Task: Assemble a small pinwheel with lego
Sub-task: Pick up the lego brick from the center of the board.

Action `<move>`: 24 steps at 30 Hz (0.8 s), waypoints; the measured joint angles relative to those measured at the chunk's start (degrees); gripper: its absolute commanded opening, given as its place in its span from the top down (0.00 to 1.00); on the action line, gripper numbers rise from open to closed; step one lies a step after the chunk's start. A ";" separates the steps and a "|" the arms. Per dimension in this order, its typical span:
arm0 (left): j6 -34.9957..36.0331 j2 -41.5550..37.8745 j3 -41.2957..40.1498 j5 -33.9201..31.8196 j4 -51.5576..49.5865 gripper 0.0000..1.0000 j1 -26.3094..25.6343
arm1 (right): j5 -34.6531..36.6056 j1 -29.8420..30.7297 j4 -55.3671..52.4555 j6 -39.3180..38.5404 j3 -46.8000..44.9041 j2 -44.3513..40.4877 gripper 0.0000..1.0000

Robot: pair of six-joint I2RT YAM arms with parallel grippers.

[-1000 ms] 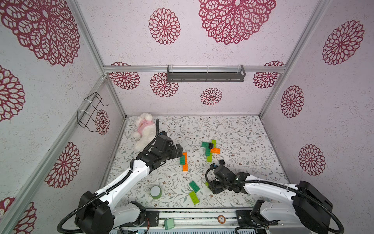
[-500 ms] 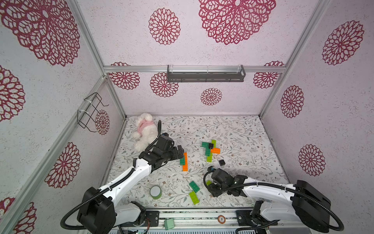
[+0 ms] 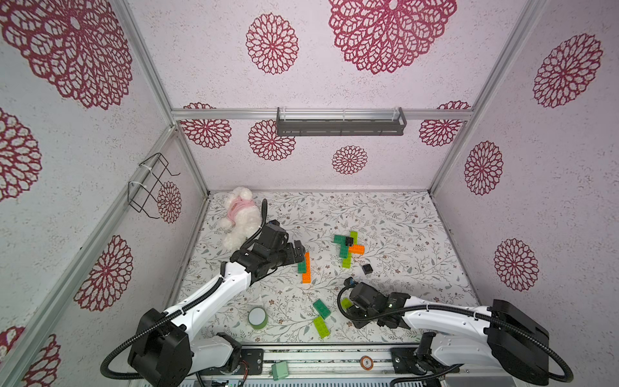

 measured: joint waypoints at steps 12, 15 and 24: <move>-0.07 0.31 0.52 0.33 -0.39 0.03 0.24 | 2.58 1.70 0.17 1.01 0.00 -0.04 0.70; -0.26 0.31 0.52 0.44 -0.52 0.03 0.48 | 2.64 1.88 0.26 0.94 0.00 -0.20 0.81; -0.92 -1.62 0.39 1.70 -0.52 0.03 2.16 | 0.42 -0.26 2.29 -2.56 4.98 3.54 0.86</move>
